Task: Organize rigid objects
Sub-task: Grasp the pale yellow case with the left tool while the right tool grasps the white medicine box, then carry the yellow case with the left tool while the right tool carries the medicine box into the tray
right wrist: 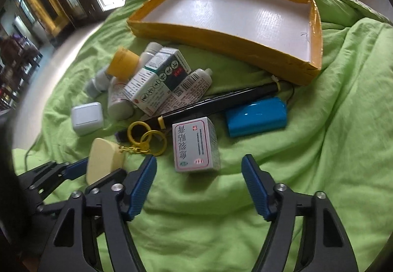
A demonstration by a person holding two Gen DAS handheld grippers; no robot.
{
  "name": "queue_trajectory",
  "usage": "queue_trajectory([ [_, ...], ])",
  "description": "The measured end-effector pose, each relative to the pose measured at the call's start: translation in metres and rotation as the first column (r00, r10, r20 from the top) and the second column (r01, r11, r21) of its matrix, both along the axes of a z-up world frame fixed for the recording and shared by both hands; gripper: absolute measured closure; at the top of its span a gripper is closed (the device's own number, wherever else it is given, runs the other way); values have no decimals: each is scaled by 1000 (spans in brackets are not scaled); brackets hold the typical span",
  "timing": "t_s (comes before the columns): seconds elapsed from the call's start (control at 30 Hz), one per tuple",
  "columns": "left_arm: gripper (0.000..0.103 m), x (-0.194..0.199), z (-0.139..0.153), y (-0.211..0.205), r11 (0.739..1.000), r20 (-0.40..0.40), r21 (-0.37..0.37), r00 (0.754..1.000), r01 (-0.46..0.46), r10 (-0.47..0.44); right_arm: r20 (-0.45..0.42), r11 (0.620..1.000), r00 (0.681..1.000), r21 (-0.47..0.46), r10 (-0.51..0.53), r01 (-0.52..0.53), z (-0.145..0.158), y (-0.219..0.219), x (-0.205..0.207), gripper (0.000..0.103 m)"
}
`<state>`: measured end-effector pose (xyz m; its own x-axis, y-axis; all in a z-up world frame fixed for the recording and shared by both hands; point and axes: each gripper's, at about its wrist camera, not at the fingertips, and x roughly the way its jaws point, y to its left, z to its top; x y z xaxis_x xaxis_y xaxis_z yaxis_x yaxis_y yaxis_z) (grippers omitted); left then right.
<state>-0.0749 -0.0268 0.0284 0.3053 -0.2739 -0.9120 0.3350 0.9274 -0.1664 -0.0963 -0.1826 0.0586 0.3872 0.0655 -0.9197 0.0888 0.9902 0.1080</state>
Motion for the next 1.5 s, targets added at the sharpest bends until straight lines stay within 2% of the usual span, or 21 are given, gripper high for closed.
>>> queue_trajectory([
  [0.07, 57, -2, -1, 2, 1000, -1, 0, 1000, 0, 0, -17, 1000, 1000, -10, 14, -14, -7, 5, 6, 58],
  [0.13, 57, -2, 0, 0, 1000, -1, 1, 1000, 0, 0, -23, 1000, 1000, -12, 21, -21, -12, 7, 8, 67],
  [0.17, 57, -2, 0, 0, 1000, 1, 3, 1000, 0, 0, -23, 1000, 1000, -14, 17, -17, -14, 6, 7, 69],
  [0.37, 57, -2, 0, -10, 1000, 31, 18, 999, 7, -8, -8, 1000, 1000, 26, -5, 5, -13, -4, -1, 69],
  [0.7, 58, -6, 12, -6, 1000, 67, -24, 998, 11, -10, 28, 991, 999, 125, -47, 43, -4, -19, -15, 70],
  [1.2, 58, -4, 39, -12, 999, 127, -27, 992, 25, -21, 106, 975, 992, 215, -73, 49, 23, -26, -24, 70],
  [1.5, 58, 7, 57, -14, 1000, 172, -17, 985, 21, -18, 141, 972, 987, 228, -83, 49, 42, -29, -19, 70],
])
